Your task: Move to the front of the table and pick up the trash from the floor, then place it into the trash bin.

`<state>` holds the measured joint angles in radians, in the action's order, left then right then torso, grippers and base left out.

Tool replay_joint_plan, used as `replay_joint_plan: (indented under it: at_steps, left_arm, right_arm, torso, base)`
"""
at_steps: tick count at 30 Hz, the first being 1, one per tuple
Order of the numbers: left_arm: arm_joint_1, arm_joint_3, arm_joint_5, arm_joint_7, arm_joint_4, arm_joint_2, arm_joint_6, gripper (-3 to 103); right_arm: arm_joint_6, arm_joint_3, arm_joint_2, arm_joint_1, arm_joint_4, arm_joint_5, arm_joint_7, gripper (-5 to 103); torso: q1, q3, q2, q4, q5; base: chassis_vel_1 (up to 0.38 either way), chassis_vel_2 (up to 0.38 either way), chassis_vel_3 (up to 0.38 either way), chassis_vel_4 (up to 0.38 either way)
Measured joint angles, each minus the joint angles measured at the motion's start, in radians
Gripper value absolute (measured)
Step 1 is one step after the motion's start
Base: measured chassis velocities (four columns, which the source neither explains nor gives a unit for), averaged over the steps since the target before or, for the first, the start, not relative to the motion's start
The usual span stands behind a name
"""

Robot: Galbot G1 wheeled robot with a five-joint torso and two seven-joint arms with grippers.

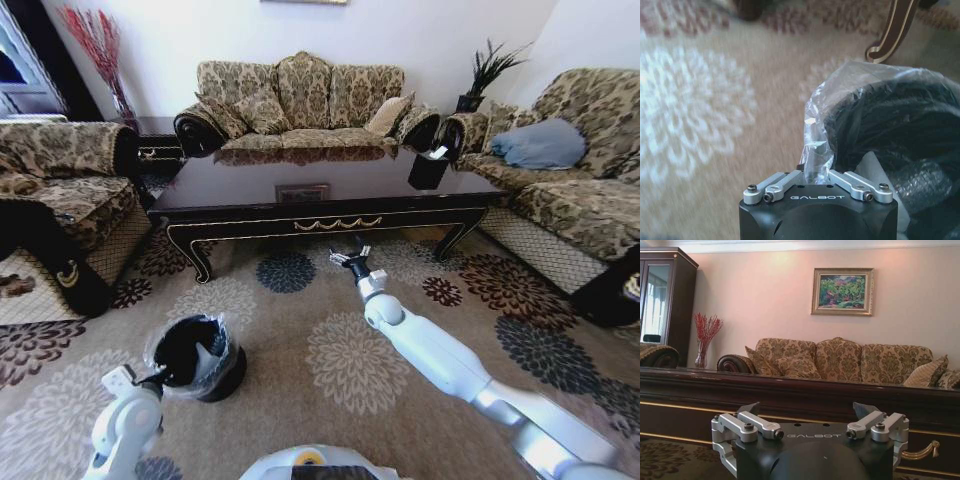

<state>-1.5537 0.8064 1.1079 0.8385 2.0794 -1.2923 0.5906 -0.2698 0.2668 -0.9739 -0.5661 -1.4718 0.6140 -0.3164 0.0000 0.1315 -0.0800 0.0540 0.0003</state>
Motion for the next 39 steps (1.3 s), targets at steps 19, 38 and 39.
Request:
replay_joint_plan:
  at_steps: [19,38,39]
  left_arm:
    - [0.013,-0.005,-0.156,-0.055,-0.097,-0.001,-0.148,20]
    - [-0.173,0.178,-0.538,-0.556,0.164,0.082,-0.483,90]
    - [-0.187,0.223,-0.54,-0.631,0.172,0.09,-0.517,95]
  right_arm:
    - [0.005,-0.05,0.046,-0.097,-0.044,-0.037,0.015,100]
    - [-0.001,-0.31,0.091,-0.316,-0.159,-0.037,0.033,100]
    - [-0.001,-0.351,0.095,-0.347,-0.183,-0.049,0.041,100]
  torso:
    - [0.0,0.0,0.0,0.0,-0.0005]
    - [0.0,0.0,0.0,0.0,0.0]
    - [0.0,0.0,0.0,0.0001,0.0]
  base:
    - [0.0,0.0,0.0,0.0]
    - [0.0,0.0,0.0,0.0]
    - [0.0,0.0,0.0,0.0]
